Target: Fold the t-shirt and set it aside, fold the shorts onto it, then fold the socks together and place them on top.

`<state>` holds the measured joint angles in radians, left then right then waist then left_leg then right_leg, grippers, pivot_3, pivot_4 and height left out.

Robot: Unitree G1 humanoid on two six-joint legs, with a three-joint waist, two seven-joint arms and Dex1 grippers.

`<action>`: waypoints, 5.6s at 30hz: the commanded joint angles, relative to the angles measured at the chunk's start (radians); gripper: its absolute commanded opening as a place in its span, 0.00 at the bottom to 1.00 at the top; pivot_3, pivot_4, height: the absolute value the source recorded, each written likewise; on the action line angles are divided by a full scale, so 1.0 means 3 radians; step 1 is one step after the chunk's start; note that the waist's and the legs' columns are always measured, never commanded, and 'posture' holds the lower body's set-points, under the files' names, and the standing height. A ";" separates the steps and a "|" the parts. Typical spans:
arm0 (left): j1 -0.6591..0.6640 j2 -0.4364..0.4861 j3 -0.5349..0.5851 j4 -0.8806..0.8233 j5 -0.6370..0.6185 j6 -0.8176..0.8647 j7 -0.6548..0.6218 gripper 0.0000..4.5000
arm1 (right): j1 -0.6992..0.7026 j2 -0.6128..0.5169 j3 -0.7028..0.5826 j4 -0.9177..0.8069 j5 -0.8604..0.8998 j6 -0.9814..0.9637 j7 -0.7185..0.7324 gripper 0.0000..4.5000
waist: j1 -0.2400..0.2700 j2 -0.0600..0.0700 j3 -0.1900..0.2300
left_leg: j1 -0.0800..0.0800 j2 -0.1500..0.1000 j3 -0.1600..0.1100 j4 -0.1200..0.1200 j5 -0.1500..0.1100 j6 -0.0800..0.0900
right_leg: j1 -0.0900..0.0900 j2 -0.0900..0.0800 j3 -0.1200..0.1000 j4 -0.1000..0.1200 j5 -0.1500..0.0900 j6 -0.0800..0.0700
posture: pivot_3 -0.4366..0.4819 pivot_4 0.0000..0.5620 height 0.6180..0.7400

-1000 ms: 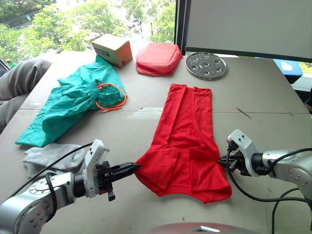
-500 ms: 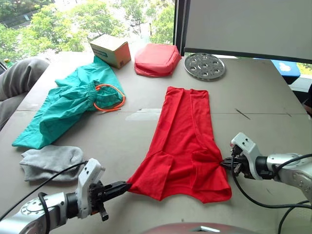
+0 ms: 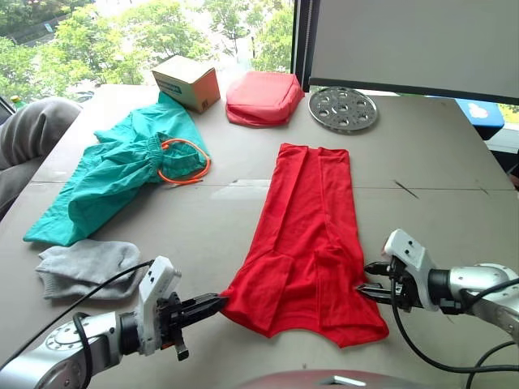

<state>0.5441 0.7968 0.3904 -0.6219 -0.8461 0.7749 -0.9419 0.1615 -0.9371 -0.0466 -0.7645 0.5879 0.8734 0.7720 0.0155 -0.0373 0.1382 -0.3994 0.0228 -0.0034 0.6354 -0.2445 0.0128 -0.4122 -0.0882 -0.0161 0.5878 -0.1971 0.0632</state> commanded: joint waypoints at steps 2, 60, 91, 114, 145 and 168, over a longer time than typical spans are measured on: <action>0.0098 0.0139 0.0178 0.0093 0.0391 -0.0629 -0.0443 0.54 | 0.0444 -0.0261 -0.0114 -0.0068 -0.0623 -0.1131 0.0411 1.00 | -0.0003 0.0003 0.0002 | 0.0002 0.0001 0.0001 0.0000 0.0000 -0.0001 | 0.0000 0.0000 0.0000 0.0000 0.0000 0.0000 | 0.48 0.27 0.99; -0.1164 0.0143 -0.1368 0.2283 0.2114 -0.5321 -0.0681 0.01 | 0.1055 0.0216 -0.0400 0.0985 -0.3369 -0.5334 -0.0144 1.00 | -0.0010 -0.0012 -0.0014 | 0.0059 0.0041 0.0083 0.0007 0.0008 0.0015 | 0.0026 0.0003 0.0009 0.0016 0.0001 0.0000 | 0.48 0.27 0.99; -0.1143 0.0189 -0.1416 0.2643 0.2174 -0.5562 -0.0547 0.01 | 0.0888 -0.0221 0.0036 0.1259 -0.3390 -0.5579 -0.0207 1.00 | 0.0003 0.0000 -0.0028 | 0.0065 0.0047 0.0088 0.0009 -0.0003 0.0005 | 0.0028 0.0008 0.0007 0.0017 0.0002 -0.0001 | 0.48 0.27 0.99; -0.1133 0.0241 -0.1429 0.2631 0.2162 -0.5546 -0.0458 0.01 | 0.0619 0.0158 0.0343 0.1137 -0.3259 -0.5404 -0.0255 1.00 | -0.0002 0.0002 -0.0027 | 0.0100 0.0107 0.0137 0.0006 -0.0015 -0.0015 | 0.0028 0.0030 0.0000 0.0018 0.0006 -0.0010 | 0.48 0.27 0.99; -0.0166 0.0764 -0.1257 0.1794 0.1381 -0.4860 -0.0921 0.00 | 0.1269 -0.0371 0.0439 0.0560 -0.1472 -0.4136 0.0533 0.01 | 0.0001 -0.0002 -0.0026 | 0.0099 0.0110 0.0157 0.0008 -0.0040 -0.0014 | 0.0021 0.0021 0.0007 0.0014 0.0006 -0.0010 | 0.48 0.27 0.99; -0.2414 0.0667 -0.1010 0.1847 -0.0338 -0.0700 -0.0246 0.00 | -0.1756 0.0314 0.0206 0.1139 0.1163 -0.0155 -0.1008 0.01 | 0.0005 -0.0022 -0.0013 | 0.0058 0.0104 0.0153 0.0038 -0.0049 -0.0002 | 0.0000 0.0041 0.0006 0.0011 0.0028 -0.0044 | 0.48 0.27 0.99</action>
<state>-0.1129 1.0229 0.1068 -0.1005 -0.9934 0.5365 -1.0426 -0.3050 -0.8687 0.0110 -0.4653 0.9385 0.7645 0.5164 0.0169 -0.0439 0.1344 -0.3827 0.0540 0.0421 0.6467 -0.2595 0.0126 -0.4121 -0.0755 -0.0141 0.5904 -0.1885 0.0498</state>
